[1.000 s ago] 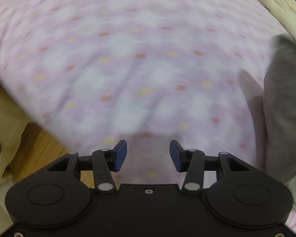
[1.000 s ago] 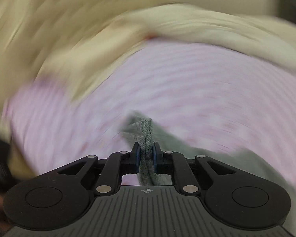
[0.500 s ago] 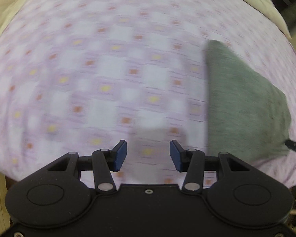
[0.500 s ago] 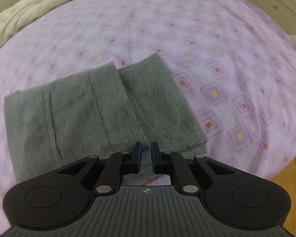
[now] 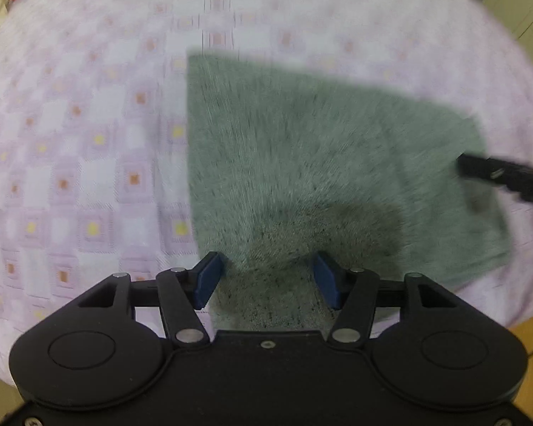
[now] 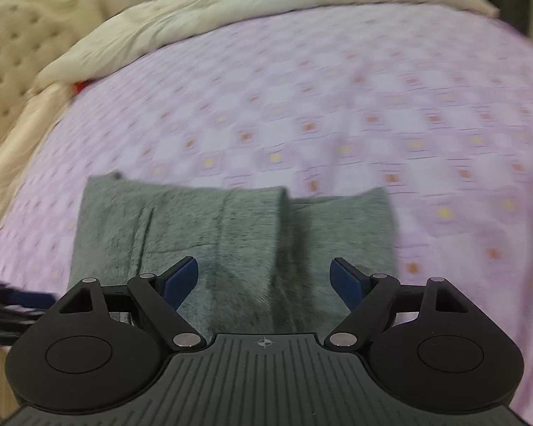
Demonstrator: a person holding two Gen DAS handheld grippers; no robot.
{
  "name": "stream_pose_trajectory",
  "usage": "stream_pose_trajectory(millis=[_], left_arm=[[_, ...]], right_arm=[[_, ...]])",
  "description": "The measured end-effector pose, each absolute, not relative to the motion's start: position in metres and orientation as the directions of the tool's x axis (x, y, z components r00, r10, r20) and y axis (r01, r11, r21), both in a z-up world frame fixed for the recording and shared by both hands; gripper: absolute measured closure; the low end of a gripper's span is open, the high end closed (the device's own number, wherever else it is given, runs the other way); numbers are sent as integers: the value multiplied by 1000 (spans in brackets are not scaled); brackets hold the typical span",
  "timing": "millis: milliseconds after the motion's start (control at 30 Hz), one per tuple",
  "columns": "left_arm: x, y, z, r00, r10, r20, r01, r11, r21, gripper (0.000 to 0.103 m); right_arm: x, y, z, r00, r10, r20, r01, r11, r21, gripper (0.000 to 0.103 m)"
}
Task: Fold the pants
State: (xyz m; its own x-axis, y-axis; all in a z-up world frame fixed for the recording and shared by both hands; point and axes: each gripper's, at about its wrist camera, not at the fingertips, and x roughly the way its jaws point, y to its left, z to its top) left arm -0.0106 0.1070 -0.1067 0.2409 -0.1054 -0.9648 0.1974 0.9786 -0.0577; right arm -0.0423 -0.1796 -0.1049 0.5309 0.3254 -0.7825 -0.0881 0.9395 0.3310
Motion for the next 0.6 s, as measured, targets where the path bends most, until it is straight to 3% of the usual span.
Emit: stream_pose_trajectory(millis=[67,100,267,300,333,367,467,600], left_arm=[[-2,104,-131,148,-65,-987,178,983,-38,32],[0,108,-133,148,-60,-987,147,988,-38,22],[-7,136,-125,142,-96,-985,31,995,-92,21],[-12,137,-120,160,-80,-984,32,997,-76,23],[-17,137,-115,179,-64,-982,33,998,-59,26],[-23,139,-109,200,-49,-979,31,999,-44,28],[-39,145,-94,249,-29,-968,5,1000,-29,31],[-46,155,-69,315,-26,-949,-56,997,-46,31]], right_arm=[[-41,-177,-104,493,360,-792,-114,929,351,22],[-45,-175,-100,481,369,-795,-121,926,357,22],[-31,-182,-118,429,452,-782,-91,883,461,23],[-29,-180,-119,417,480,-772,-94,867,489,35],[-31,-180,-117,406,505,-762,-101,853,512,71],[-30,-176,-113,388,530,-754,-112,839,533,81],[-42,-158,-74,404,520,-753,-209,854,477,86],[-70,-161,-3,490,556,-671,-296,831,472,88]])
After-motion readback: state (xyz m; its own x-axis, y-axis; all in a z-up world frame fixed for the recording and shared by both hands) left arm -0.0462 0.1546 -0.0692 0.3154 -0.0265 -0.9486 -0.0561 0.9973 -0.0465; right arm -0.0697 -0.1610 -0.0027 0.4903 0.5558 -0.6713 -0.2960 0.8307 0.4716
